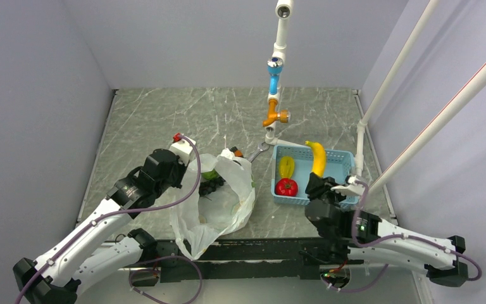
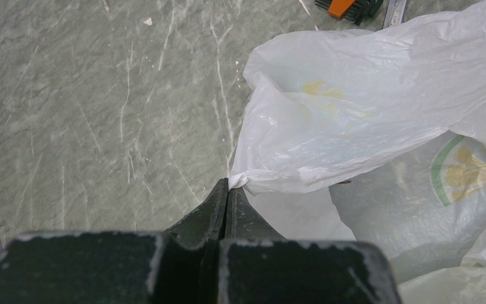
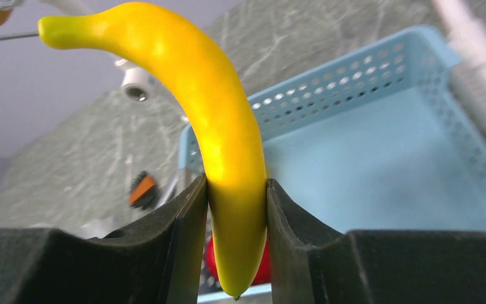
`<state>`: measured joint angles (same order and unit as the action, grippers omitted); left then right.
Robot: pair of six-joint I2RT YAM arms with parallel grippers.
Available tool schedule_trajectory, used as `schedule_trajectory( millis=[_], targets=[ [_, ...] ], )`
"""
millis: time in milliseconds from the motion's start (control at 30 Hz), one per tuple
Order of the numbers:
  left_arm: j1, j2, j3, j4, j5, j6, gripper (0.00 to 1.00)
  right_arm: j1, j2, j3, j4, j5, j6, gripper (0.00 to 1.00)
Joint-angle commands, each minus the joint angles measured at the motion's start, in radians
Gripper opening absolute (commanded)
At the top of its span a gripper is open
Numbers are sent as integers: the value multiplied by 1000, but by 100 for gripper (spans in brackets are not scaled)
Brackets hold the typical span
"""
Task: Take the fake fruits out of the plastic bag
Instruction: Place the fake fruit in the bin.
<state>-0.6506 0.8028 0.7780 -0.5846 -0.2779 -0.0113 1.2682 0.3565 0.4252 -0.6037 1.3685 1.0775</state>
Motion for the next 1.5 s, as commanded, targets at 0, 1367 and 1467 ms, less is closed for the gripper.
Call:
schedule_trajectory(
  millis=[0, 1367, 1467],
  targets=[
    [-3, 4, 27, 19, 0, -1, 0, -136, 237, 163, -293, -27, 231, 0],
    [-3, -7, 24, 17, -10, -1, 0, -840, 644, 35, 349, -963, -269, 46],
    [-4, -8, 23, 18, -11, -1, 0, -839, 626, 32, 343, -964, -279, 65]
  ],
)
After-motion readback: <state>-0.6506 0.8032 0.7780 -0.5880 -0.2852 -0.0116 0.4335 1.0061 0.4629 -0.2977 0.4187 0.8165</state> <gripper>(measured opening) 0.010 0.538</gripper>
